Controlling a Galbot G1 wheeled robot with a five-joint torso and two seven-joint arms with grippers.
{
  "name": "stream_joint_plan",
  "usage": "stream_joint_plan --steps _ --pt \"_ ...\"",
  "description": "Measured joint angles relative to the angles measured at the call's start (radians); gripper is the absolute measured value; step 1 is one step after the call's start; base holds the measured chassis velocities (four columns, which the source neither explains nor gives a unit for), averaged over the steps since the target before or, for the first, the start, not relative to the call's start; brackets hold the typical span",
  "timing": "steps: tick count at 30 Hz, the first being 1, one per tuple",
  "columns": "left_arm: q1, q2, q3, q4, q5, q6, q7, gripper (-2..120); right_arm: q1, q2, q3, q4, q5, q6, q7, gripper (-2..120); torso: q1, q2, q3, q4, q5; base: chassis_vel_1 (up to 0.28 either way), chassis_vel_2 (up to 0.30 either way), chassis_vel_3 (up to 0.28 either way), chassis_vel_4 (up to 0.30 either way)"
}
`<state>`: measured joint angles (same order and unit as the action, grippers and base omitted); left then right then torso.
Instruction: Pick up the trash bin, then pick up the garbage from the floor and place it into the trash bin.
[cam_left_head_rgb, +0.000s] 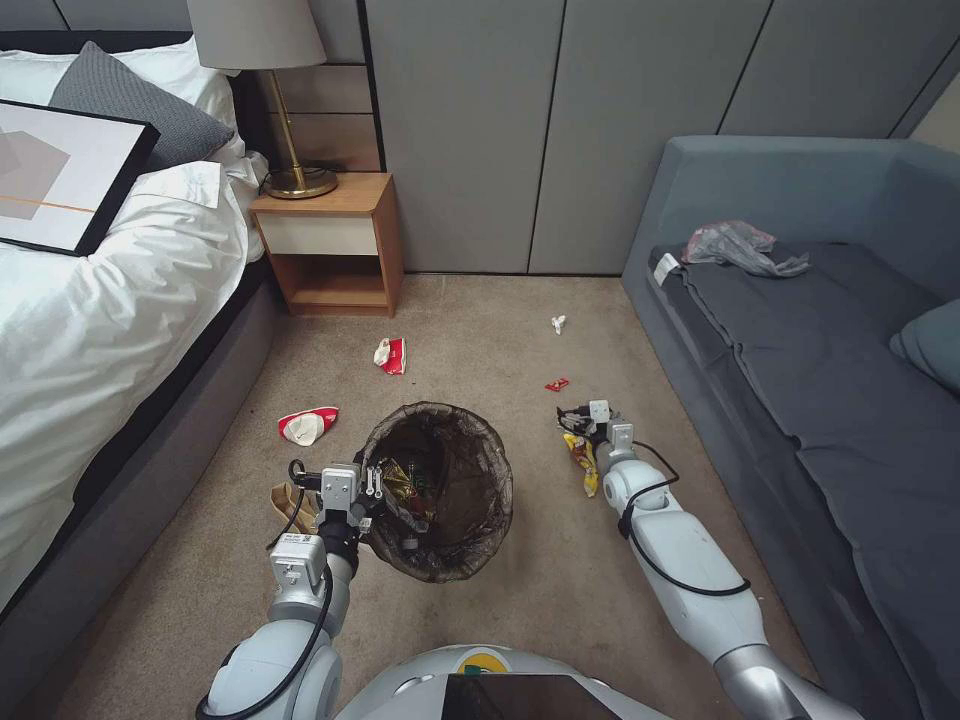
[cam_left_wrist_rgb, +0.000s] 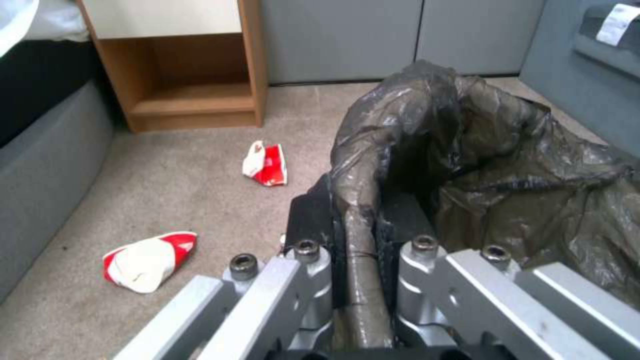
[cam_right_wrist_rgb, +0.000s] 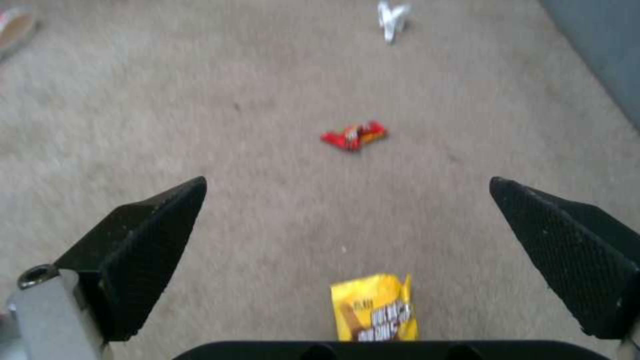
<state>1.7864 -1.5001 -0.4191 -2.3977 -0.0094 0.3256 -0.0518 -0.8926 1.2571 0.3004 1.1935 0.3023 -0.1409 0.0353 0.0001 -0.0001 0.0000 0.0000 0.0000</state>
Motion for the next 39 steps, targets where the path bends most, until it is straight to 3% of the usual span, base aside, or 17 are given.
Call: stream_joint_plan --steps 16,36,39 --pt "0.007 -0.004 0.003 -0.001 0.007 -0.005 0.0 7 0.095 0.025 0.017 -0.236 -0.085 0.022 -0.043 100 0.0 0.0 0.0 0.0 0.0 0.0 0.0 0.0 0.0" --pt "0.008 -0.006 0.01 -0.001 0.012 -0.008 0.0 7 0.06 0.051 0.051 -0.323 -0.128 0.047 -0.066 100 0.0 0.0 0.0 0.0 0.0 0.0 0.0 0.0 0.0" --pt "0.009 -0.006 0.01 -0.001 0.013 -0.009 0.0 7 0.055 0.055 0.055 -0.335 -0.137 0.054 -0.067 95 0.0 0.0 0.0 0.0001 0.0 0.0 0.0 0.0 0.0"
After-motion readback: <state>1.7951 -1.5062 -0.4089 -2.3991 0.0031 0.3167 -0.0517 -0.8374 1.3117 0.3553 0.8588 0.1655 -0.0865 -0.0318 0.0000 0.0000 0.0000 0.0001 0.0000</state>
